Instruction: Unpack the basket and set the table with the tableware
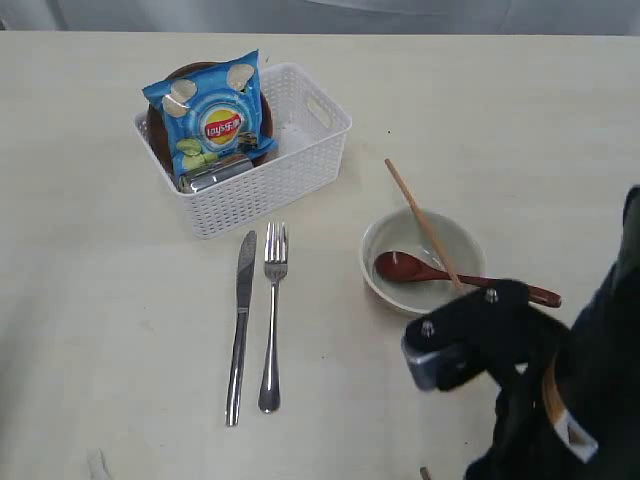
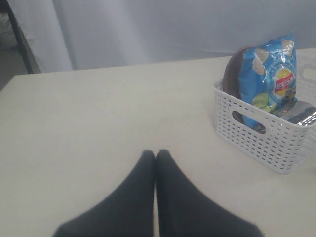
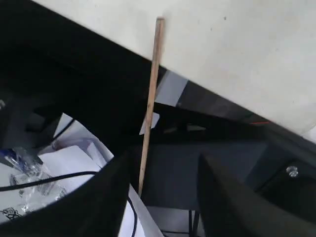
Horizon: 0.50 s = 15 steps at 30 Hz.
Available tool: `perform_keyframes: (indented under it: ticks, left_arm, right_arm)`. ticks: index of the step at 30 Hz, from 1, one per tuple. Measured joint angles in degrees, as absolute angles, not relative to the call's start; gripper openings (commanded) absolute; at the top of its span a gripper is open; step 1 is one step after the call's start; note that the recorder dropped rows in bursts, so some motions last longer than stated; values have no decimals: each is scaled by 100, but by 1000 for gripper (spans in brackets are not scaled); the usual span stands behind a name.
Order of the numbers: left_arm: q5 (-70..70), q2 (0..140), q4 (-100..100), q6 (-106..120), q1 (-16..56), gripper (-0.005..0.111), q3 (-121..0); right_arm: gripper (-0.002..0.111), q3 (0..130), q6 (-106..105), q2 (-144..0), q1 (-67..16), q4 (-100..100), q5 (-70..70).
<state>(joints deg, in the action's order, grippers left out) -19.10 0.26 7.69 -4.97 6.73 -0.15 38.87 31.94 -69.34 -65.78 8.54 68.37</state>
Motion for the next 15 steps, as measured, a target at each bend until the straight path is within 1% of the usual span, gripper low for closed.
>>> perform_keyframes:
  ticks: [4,6,9,15]
  left_arm:
    - [-1910,26,769,-497,673,0,-15]
    - [-1910,26,769,-497,673,0,-15]
    - [-1910,26,769,-497,673,0,-15]
    - [-1910,26,769,-497,673,0,-15]
  right_arm:
    - [43,3618,3784,-6922,-7317,867,6497]
    - [43,3449,4062,-6922,-7549,901,6205]
    - [43,3084,4254,-6922,-7688,1044,5759]
    - [43,2355,4189,-6922,-7713,1597,4668]
